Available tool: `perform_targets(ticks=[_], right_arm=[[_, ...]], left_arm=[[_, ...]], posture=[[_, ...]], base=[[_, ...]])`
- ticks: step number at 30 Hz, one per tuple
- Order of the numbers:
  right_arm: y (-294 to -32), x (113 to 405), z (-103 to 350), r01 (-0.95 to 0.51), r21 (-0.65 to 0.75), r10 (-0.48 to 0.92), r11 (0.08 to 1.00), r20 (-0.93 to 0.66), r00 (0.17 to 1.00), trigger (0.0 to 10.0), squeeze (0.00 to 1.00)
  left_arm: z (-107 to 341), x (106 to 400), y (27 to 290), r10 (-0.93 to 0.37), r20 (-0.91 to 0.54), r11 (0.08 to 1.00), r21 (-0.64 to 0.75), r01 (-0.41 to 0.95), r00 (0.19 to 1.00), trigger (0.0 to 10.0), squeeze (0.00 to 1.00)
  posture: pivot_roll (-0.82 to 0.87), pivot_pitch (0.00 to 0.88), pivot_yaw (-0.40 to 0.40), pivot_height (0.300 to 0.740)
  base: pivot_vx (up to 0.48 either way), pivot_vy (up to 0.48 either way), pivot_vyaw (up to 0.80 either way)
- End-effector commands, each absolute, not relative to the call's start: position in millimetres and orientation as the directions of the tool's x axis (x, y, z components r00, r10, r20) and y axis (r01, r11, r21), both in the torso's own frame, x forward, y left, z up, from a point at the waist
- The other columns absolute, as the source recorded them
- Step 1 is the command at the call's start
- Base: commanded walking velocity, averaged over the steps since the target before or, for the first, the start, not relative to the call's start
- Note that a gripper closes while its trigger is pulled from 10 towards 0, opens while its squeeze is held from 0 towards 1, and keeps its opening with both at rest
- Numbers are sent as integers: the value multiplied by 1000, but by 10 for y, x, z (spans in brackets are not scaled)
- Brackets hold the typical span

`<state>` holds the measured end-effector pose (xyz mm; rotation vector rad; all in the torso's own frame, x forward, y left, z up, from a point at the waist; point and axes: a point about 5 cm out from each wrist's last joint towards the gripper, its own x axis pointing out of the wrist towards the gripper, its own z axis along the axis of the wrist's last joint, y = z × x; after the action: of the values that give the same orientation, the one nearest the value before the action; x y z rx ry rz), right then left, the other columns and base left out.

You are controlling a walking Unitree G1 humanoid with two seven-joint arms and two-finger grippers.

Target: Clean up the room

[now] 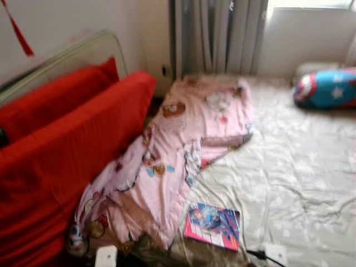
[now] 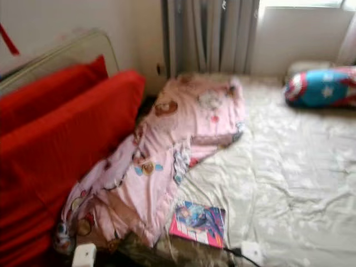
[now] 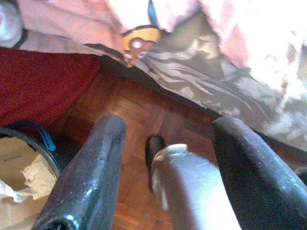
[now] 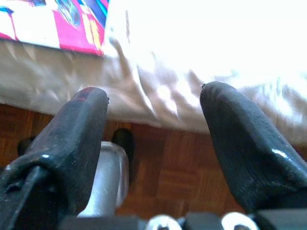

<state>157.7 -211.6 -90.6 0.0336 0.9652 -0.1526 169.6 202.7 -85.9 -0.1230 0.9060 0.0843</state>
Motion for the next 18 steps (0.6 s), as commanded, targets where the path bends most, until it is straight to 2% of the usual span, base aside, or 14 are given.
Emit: perform_targets(ticks=[1,11,16,18], right_arm=[[-1963,1678,-889,123,1,-72,992,-811,581,10000,0],[-1941,1852,-802,99,26,-44,995,-764,644,10000,0],[-1953,2036,-689,106,41,-47,993,-700,713,10000,0],[-1954,2210,-568,92,39,-47,995,-630,775,10000,0]], left_arm=[[-877,1619,2133,47,-807,991,-36,-129,588,10000,0],[-854,1651,2116,42,-775,985,-72,-154,631,10000,0],[-834,1672,2107,40,-744,975,-116,-188,667,10000,0],[-812,1694,2103,32,-717,975,-132,-180,696,10000,0]], posture=[[-58,0,18,740],[-63,0,17,740],[-59,0,13,740],[-57,0,9,740]], base=[[0,0,800],[0,0,0],[0,0,0],[0,0,0]])
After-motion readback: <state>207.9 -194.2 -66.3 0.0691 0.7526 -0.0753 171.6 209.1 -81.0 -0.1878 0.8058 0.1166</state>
